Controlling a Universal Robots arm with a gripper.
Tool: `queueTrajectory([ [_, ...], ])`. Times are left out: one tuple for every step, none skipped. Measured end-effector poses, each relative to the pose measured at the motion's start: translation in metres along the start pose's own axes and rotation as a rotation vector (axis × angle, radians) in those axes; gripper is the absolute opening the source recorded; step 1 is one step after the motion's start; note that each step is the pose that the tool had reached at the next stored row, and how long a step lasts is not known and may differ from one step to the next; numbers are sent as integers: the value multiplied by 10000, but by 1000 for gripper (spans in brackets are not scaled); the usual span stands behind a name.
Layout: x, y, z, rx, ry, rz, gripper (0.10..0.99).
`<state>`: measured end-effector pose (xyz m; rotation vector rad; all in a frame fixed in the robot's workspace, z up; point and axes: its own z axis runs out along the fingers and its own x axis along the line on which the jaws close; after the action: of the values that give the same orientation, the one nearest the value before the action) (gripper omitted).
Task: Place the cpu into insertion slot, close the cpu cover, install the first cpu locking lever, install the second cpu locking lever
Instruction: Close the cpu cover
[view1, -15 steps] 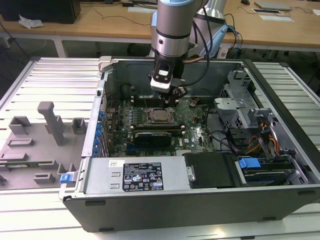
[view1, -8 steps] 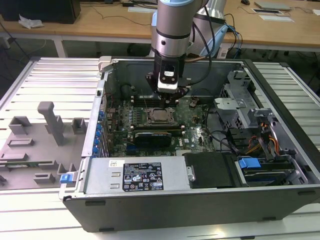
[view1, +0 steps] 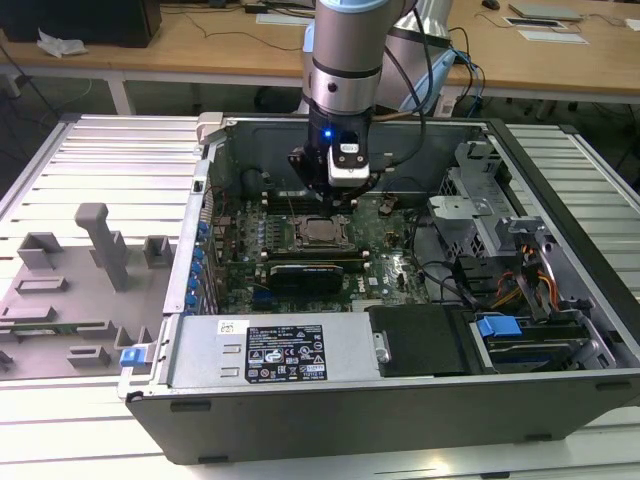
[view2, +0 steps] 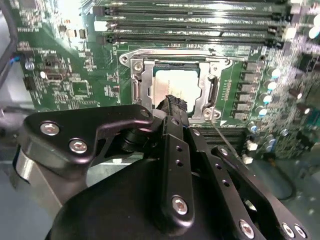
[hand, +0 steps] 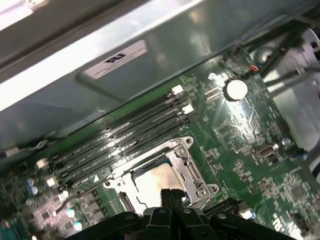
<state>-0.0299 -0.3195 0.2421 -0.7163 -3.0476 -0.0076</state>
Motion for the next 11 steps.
queueTrajectory([
  [0, 0, 0, 2, 0, -196, 106],
  [0, 0, 1, 5, 1, -419, 106],
  [0, 0, 1, 7, 1, -600, 106],
  [0, 0, 2, 10, 2, -862, 106],
  [0, 0, 2, 12, 2, -1090, 106],
  [0, 0, 3, 15, 3, -1264, 106],
  [0, 0, 3, 17, 3, -1455, 106],
  [0, 0, 4, 19, 3, -1673, 106],
  [0, 0, 6, 22, 5, -1961, 106],
  [0, 0, 7, 27, 6, -2310, 106],
  [0, 0, 8, 29, 6, -2528, 106],
])
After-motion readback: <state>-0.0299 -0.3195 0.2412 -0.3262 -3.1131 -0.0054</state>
